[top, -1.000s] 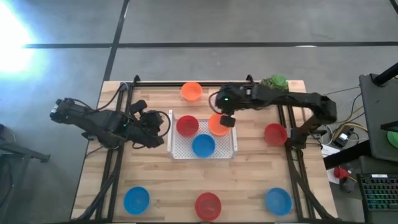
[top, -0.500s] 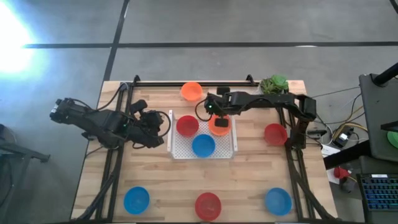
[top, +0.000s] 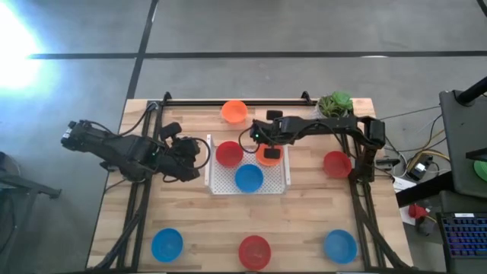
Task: Pick & Place Mini bowls
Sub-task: Stack the bottom orange bowl on top of the orange bowl on the shelf
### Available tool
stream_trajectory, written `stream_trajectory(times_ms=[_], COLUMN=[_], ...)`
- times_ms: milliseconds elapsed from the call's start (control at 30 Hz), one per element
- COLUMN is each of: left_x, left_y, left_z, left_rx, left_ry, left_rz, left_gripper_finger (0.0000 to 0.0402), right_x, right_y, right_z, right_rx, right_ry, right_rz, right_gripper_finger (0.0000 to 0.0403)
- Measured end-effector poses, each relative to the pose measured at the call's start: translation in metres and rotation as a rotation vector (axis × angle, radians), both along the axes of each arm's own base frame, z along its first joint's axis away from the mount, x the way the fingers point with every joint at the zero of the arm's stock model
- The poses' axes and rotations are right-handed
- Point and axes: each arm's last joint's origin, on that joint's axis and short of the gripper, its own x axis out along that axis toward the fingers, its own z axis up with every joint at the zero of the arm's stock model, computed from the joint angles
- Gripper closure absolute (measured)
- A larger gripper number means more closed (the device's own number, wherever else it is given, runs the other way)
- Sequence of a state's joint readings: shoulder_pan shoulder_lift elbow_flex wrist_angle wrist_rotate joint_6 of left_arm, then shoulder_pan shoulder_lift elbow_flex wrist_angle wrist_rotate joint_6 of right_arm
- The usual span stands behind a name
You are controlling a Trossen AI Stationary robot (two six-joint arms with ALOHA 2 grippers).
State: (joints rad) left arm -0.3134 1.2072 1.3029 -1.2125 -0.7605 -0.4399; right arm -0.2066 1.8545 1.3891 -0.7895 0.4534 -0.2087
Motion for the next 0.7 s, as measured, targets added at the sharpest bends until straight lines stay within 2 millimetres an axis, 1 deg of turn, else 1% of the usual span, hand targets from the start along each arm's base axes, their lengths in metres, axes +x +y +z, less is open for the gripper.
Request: stream_trajectory(times_ms=[167,533,633,700], left_x=[0.000,0.000,0.000,0.000], left_y=[0.000,0.000,0.000,0.001], left_z=[0.000,0.000,0.000,0.000], left_rx=[0.011,0.024,0.032,0.031], left_ry=[0.012,0.011,0.009,0.007], left_rz=[-0.014,-0.011,-0.007,-0.005], left_gripper_finger=[0.0323,0.0323,0.0323,0.0323], right_x=[-0.001,-0.006,-0.004,-0.002], right_y=[0.001,0.002,0.002,0.002], right_z=[-0.003,-0.015,-0.013,-0.005], right_rx=[0.006,0.017,0.014,0.009], right_ry=[-0.010,-0.002,-0.004,-0.030], right_rz=[-0.025,-0.037,-0.028,-0.025], right_gripper_finger=[0.0337,0.0337,0.0337,0.0337])
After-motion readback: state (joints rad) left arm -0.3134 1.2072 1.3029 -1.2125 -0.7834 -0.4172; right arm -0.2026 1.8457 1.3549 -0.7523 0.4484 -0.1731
